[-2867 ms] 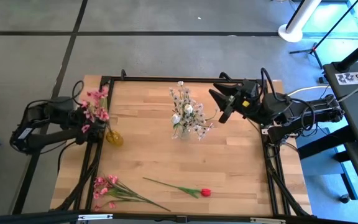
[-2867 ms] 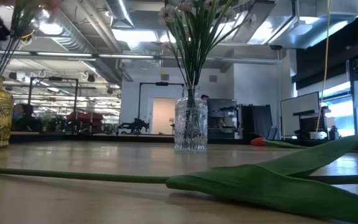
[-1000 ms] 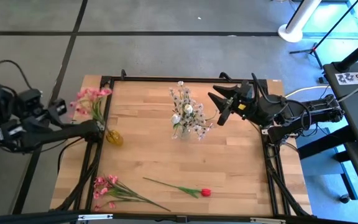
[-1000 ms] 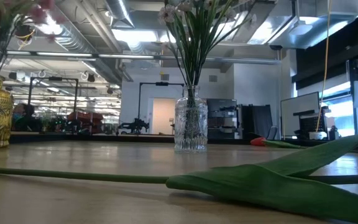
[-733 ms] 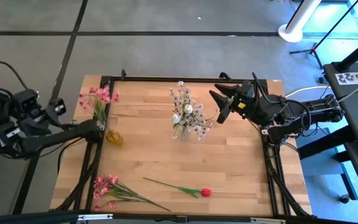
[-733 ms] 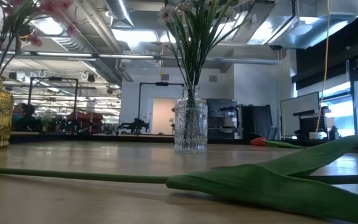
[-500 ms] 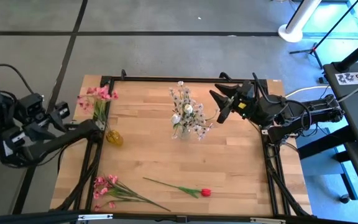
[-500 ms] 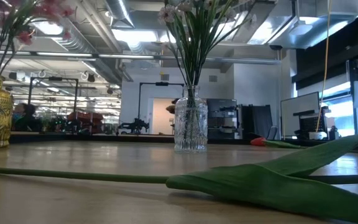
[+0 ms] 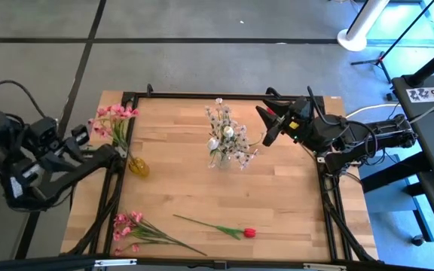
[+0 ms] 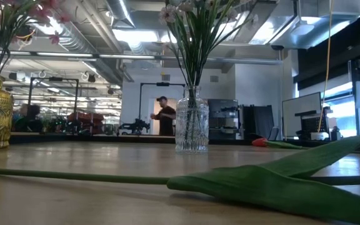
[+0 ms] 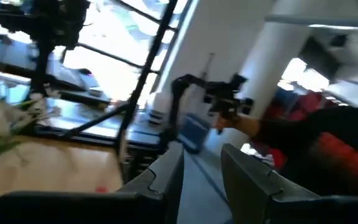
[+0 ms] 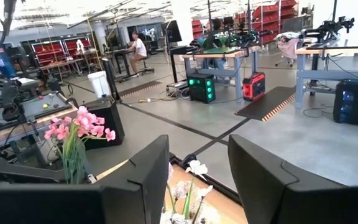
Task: Sort flowers into vase by color
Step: Put the pink flowers into the yellow vase
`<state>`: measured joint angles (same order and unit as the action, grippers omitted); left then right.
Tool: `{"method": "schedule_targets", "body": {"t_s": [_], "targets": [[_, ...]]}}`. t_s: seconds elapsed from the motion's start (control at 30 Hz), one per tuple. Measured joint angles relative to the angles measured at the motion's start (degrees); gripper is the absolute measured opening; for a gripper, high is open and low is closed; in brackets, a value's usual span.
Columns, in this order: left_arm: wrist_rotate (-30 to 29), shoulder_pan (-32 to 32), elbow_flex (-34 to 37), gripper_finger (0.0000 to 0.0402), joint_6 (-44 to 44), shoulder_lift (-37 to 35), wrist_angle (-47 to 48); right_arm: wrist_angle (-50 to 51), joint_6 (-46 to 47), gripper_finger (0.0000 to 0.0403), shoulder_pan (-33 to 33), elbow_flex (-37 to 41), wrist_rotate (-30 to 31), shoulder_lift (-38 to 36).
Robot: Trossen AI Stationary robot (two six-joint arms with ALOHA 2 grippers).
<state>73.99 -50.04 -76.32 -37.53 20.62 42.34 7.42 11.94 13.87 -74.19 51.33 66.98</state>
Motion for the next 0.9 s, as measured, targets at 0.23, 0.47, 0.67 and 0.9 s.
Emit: {"method": "schedule_targets", "body": {"t_s": [0.23, 0.47, 0.67, 0.9], "targets": [[-1.5, 21.9, 0.0, 0.0084, 2.1, 5.3, 4.1, -0.1, 1.8, 0.0166, 0.0, 0.0, -0.9, 0.0], [-13.2, 36.8, 0.0, 0.0061, 11.1, 13.5, 7.1, -0.7, 2.0, 0.0166, 0.0, 0.0, 0.7, 0.0], [-16.7, 43.5, 0.1, 0.0044, 17.6, 22.2, 12.0, -1.2, 2.4, 0.0166, 0.0, 0.0, 2.1, 0.0], [-29.5, 59.8, 0.0, 0.0003, 17.7, 29.7, 11.9, 0.6, 5.5, 0.0166, 0.0, 0.0, 2.1, 0.0]]}}
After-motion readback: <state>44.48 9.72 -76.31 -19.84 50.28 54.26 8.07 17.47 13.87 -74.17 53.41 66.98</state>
